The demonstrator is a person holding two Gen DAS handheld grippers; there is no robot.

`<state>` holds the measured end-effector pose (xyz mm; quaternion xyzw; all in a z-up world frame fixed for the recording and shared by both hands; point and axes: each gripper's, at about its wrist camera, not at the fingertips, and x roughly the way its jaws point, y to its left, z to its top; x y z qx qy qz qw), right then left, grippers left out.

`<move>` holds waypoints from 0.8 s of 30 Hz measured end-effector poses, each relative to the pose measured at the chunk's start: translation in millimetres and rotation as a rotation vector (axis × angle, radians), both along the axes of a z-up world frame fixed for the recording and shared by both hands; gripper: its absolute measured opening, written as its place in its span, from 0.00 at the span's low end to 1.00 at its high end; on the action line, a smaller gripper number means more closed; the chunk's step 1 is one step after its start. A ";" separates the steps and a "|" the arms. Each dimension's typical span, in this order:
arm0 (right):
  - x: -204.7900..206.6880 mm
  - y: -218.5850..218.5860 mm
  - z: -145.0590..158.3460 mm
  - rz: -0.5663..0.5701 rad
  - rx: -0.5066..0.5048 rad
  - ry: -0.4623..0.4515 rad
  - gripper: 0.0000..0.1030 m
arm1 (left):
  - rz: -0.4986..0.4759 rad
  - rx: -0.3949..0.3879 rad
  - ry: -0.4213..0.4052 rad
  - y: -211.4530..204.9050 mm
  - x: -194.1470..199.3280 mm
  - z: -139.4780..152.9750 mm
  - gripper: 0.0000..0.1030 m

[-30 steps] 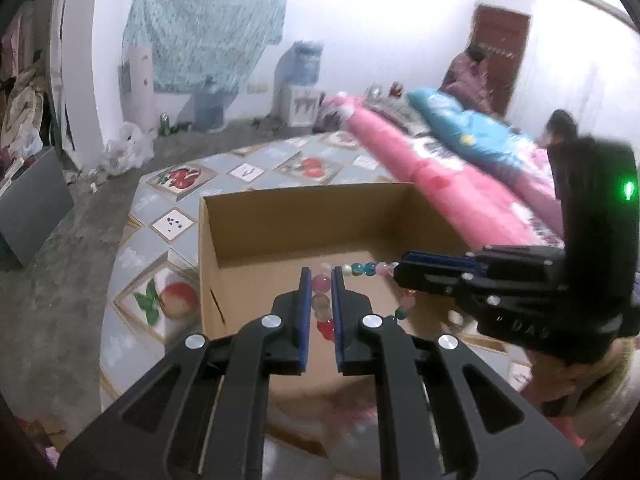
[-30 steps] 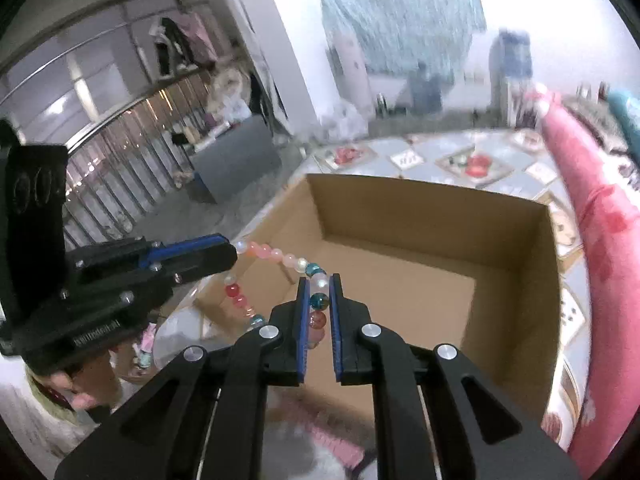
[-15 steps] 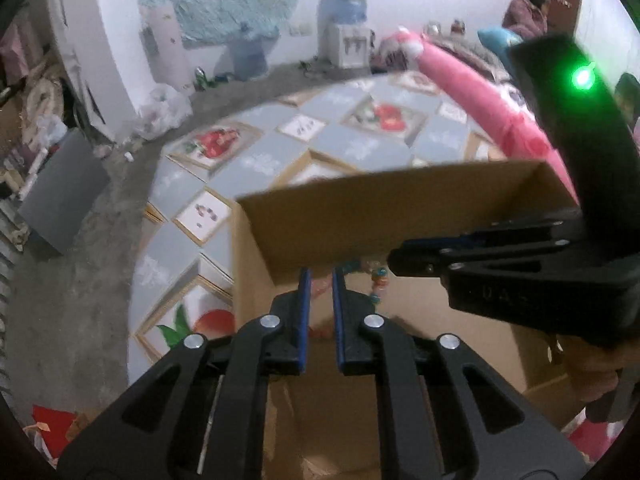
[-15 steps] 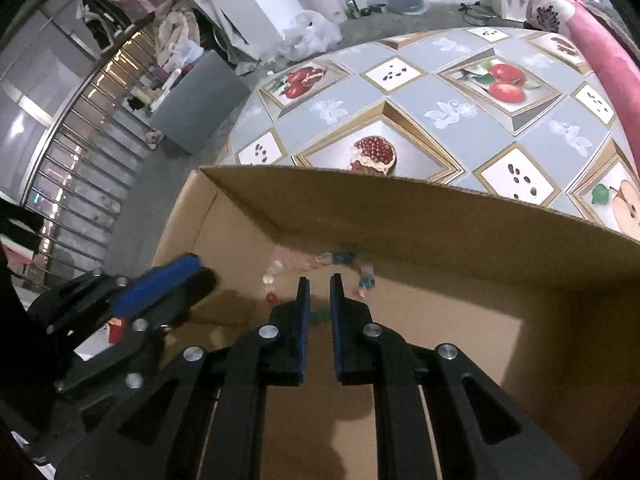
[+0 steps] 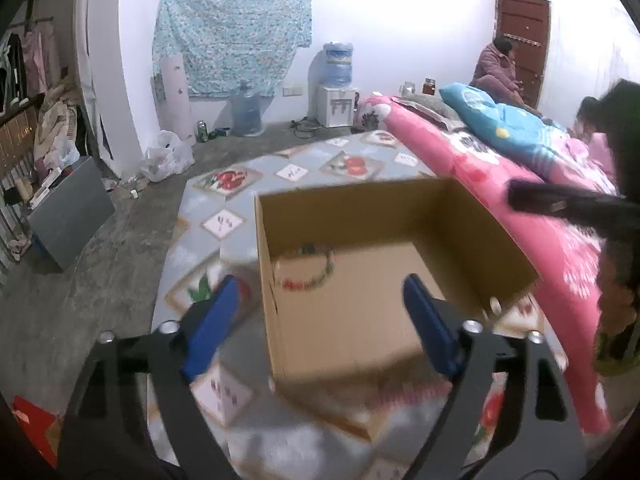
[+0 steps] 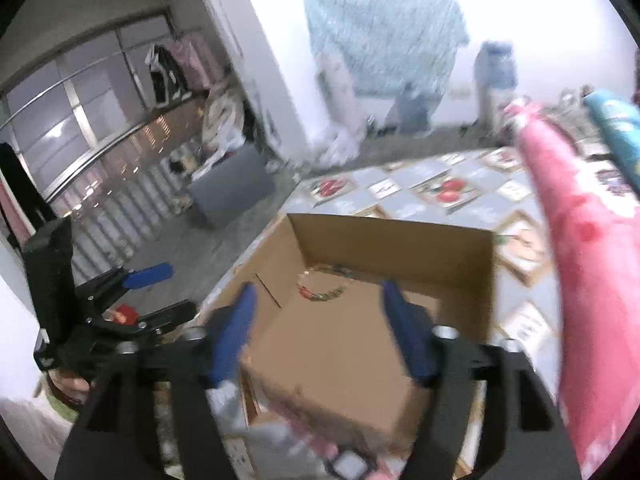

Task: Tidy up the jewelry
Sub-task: 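Open the right gripper to drop the bracelet and withdraw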

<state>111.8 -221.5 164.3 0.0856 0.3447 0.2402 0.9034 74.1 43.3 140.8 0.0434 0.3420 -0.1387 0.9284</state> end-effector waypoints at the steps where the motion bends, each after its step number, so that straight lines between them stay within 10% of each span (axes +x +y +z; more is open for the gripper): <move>1: -15.5 -6.2 -1.1 -0.020 -0.010 -0.011 0.81 | 0.000 0.002 0.003 -0.2 -10.2 -3.6 0.83; 13: -99.5 -3.5 -133.4 -0.167 -0.203 0.295 0.90 | 0.104 0.158 0.270 -29.6 -53.5 -132.0 0.85; 24: -95.5 13.0 -185.0 -0.223 -0.393 0.333 0.91 | 0.161 0.129 0.352 -25.4 -44.2 -160.5 0.91</move>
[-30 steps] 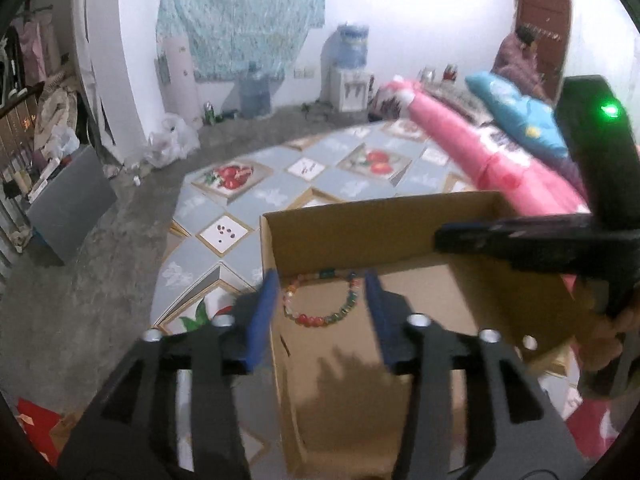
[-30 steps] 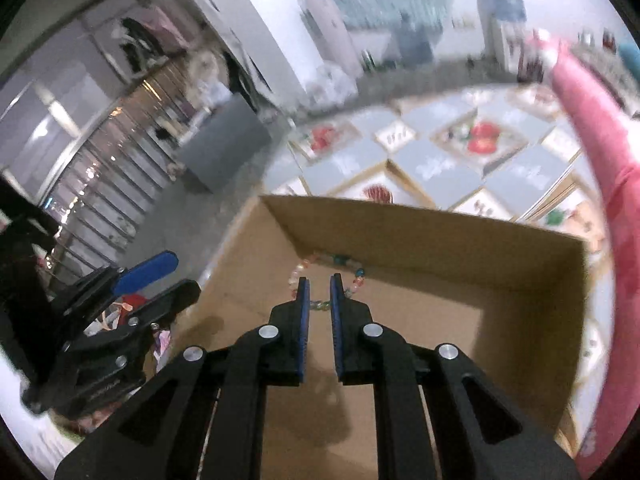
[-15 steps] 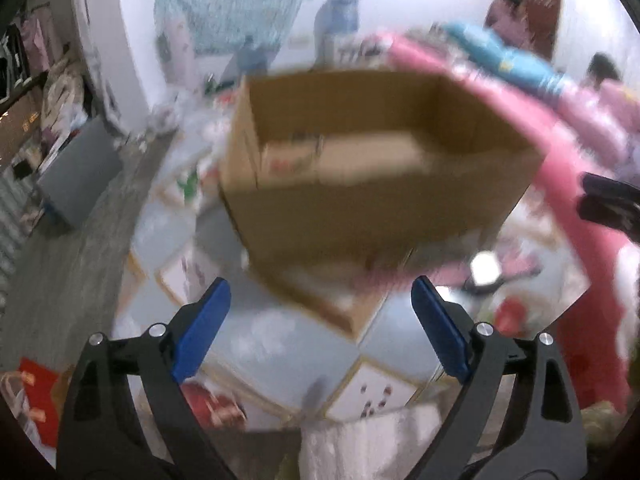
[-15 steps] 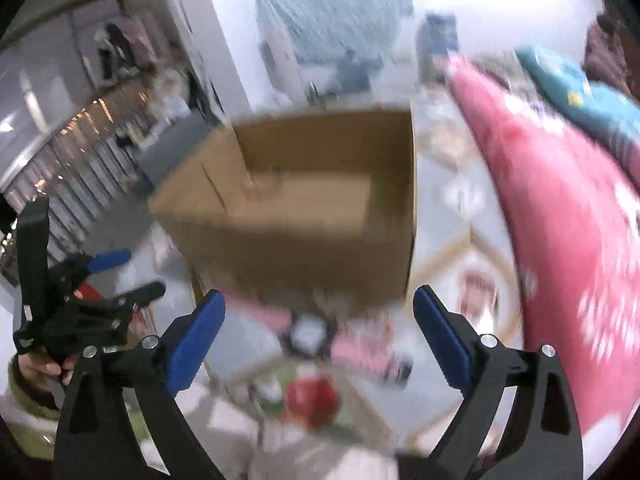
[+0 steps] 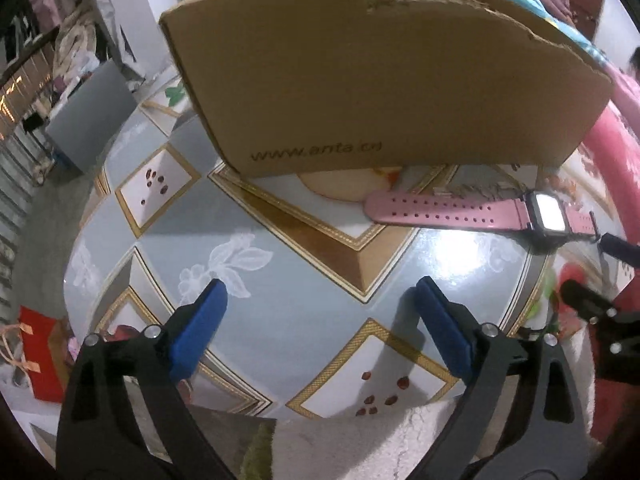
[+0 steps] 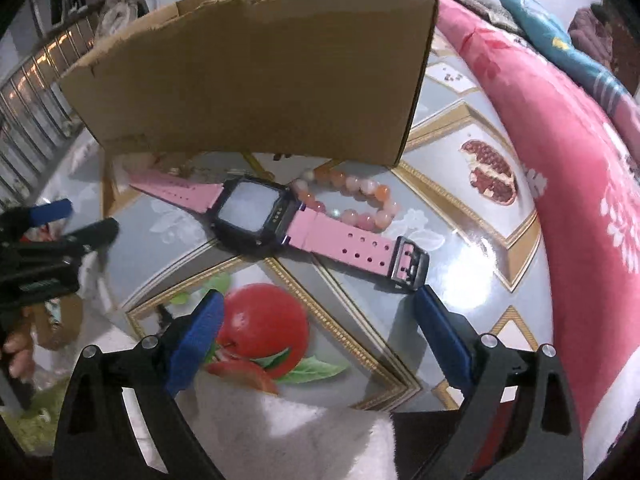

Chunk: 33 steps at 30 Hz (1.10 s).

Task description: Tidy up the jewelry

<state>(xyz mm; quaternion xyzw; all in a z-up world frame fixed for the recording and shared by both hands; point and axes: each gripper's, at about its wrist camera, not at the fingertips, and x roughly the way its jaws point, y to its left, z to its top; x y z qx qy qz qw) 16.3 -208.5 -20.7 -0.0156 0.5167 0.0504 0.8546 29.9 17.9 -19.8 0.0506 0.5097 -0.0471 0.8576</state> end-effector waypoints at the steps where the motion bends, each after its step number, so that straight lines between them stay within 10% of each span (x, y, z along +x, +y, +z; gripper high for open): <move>1: -1.7 3.2 -1.1 0.007 -0.018 0.000 0.94 | 0.010 -0.008 -0.001 2.3 0.2 -1.5 0.92; 33: 12.6 5.4 -2.4 -0.043 -0.019 0.056 0.94 | 0.013 -0.019 -0.010 5.5 2.9 -2.3 0.93</move>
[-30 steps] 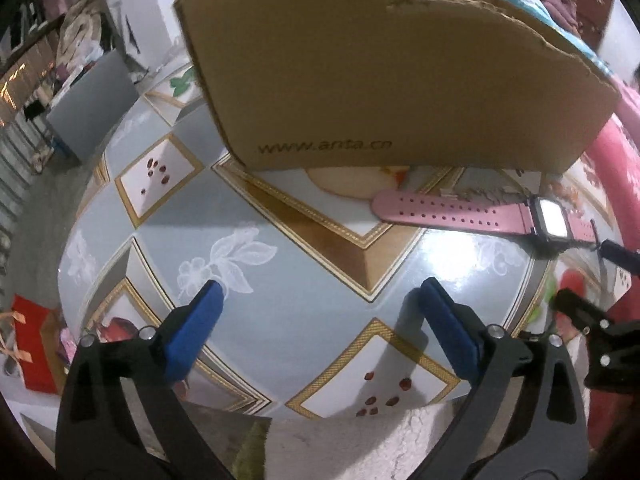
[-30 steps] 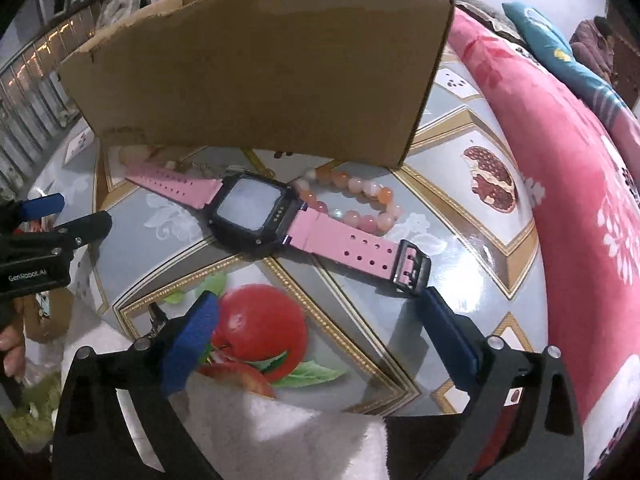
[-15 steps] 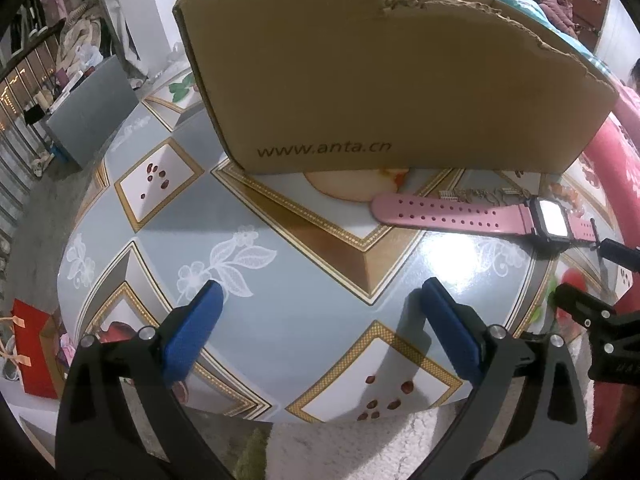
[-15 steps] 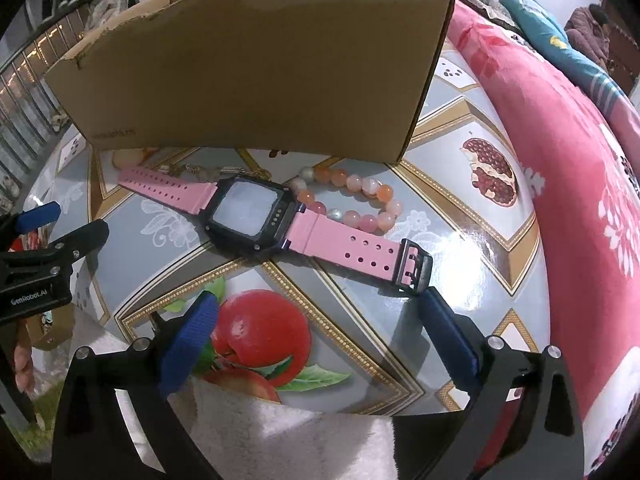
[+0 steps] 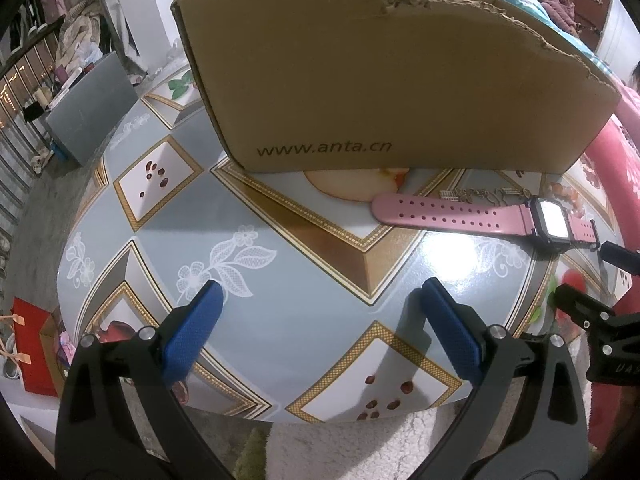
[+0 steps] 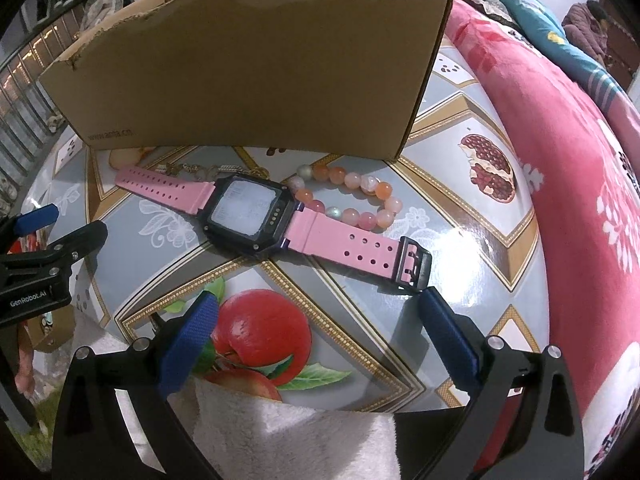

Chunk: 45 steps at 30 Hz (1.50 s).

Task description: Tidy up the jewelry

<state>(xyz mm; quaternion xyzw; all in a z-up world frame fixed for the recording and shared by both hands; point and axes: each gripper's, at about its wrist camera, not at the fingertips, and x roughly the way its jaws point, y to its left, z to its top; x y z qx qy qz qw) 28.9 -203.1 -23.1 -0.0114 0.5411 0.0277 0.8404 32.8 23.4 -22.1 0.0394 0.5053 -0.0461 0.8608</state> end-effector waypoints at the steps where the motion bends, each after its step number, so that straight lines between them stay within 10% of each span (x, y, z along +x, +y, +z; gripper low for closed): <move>1: -0.5 0.1 -0.2 0.000 0.000 -0.001 0.94 | 0.000 0.000 -0.001 0.0 0.1 -0.2 0.93; 24: -21.3 -11.9 35.1 0.169 0.165 -0.204 0.94 | -0.021 -0.005 -0.004 3.5 4.6 -7.7 0.93; 36: 5.0 10.5 32.6 0.346 0.189 -0.203 0.59 | -0.021 -0.006 -0.006 2.2 2.8 -7.3 0.93; 45: 10.9 16.2 24.4 0.372 0.190 -0.149 0.53 | -0.022 -0.007 -0.005 1.8 2.7 -6.4 0.93</move>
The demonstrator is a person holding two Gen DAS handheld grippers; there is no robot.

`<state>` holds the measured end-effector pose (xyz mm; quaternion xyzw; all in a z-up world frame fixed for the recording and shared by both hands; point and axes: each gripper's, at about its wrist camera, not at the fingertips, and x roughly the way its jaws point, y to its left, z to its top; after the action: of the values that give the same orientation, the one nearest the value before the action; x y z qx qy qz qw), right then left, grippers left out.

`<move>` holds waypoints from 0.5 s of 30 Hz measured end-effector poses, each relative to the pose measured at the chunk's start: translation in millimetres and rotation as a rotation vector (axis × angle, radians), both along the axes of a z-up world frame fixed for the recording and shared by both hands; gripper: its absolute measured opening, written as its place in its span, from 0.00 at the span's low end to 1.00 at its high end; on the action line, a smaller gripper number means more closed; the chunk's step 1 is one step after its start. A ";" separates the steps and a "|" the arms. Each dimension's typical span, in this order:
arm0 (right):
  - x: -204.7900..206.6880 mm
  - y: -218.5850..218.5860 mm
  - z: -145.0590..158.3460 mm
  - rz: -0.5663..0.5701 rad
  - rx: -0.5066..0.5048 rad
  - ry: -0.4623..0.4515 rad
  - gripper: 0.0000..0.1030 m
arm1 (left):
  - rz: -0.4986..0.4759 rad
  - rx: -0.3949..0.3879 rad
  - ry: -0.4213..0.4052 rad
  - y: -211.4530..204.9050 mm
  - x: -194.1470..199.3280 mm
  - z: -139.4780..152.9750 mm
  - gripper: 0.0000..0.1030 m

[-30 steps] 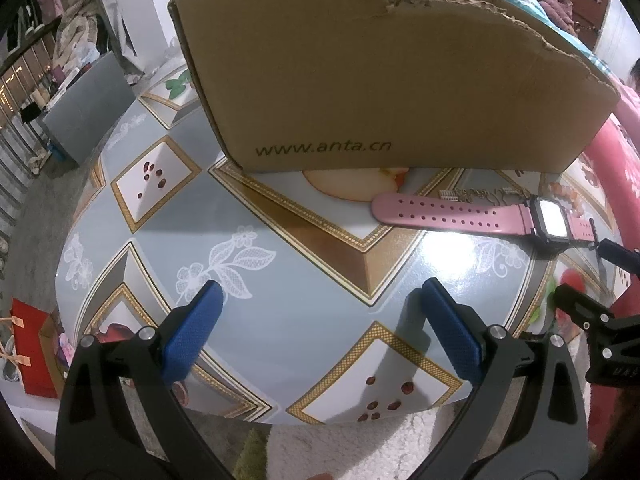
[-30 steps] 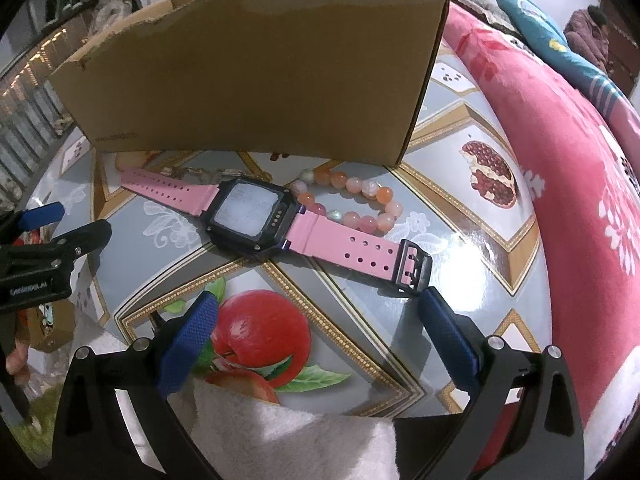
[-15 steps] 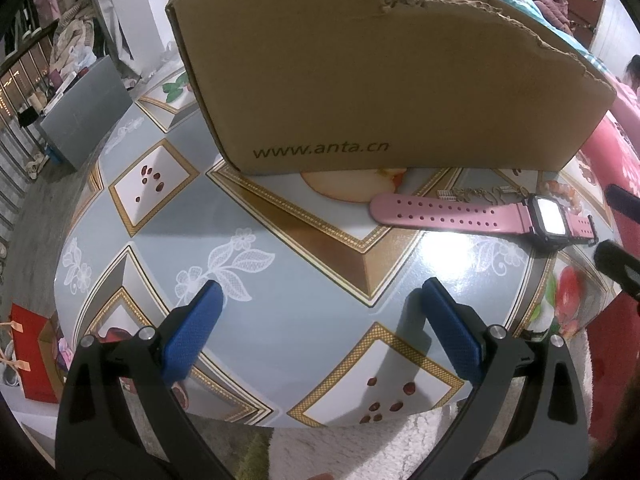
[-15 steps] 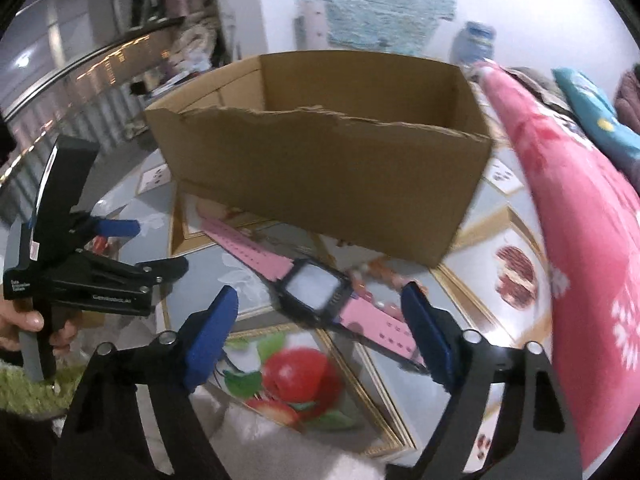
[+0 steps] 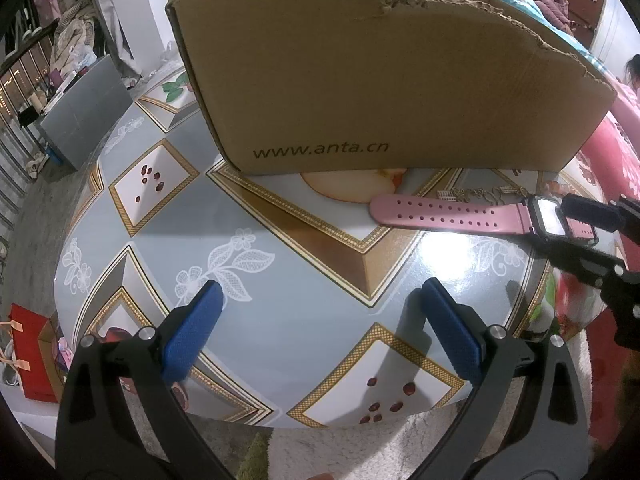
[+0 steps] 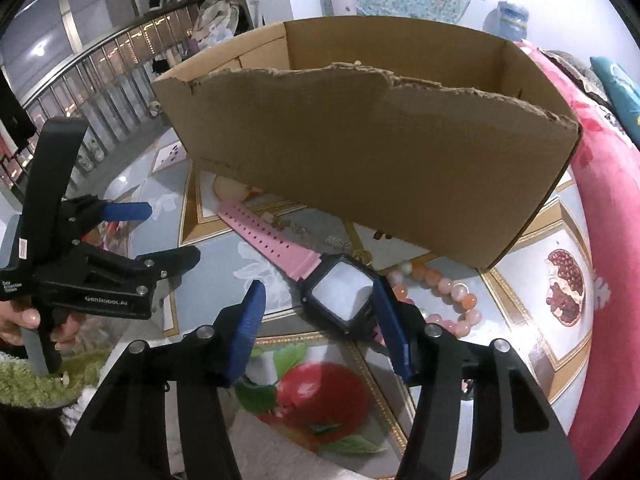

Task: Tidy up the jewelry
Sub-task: 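Move the right gripper to the black watch face and close on it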

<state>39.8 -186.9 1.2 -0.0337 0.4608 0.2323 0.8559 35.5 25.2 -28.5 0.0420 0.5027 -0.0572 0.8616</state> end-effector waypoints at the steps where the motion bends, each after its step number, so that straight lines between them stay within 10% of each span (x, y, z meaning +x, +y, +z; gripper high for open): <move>1: -1.3 1.5 -0.2 0.007 -0.003 0.002 0.53 | 0.000 0.000 0.000 -0.1 0.0 0.1 0.93; 15: -3.4 3.5 0.0 0.022 0.028 0.040 0.53 | 0.000 0.002 -0.001 0.3 0.2 0.1 0.93</move>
<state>36.4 -183.4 1.2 -0.0224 0.4741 0.2487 0.8443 35.7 25.5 -28.4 0.0429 0.5025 -0.0565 0.8616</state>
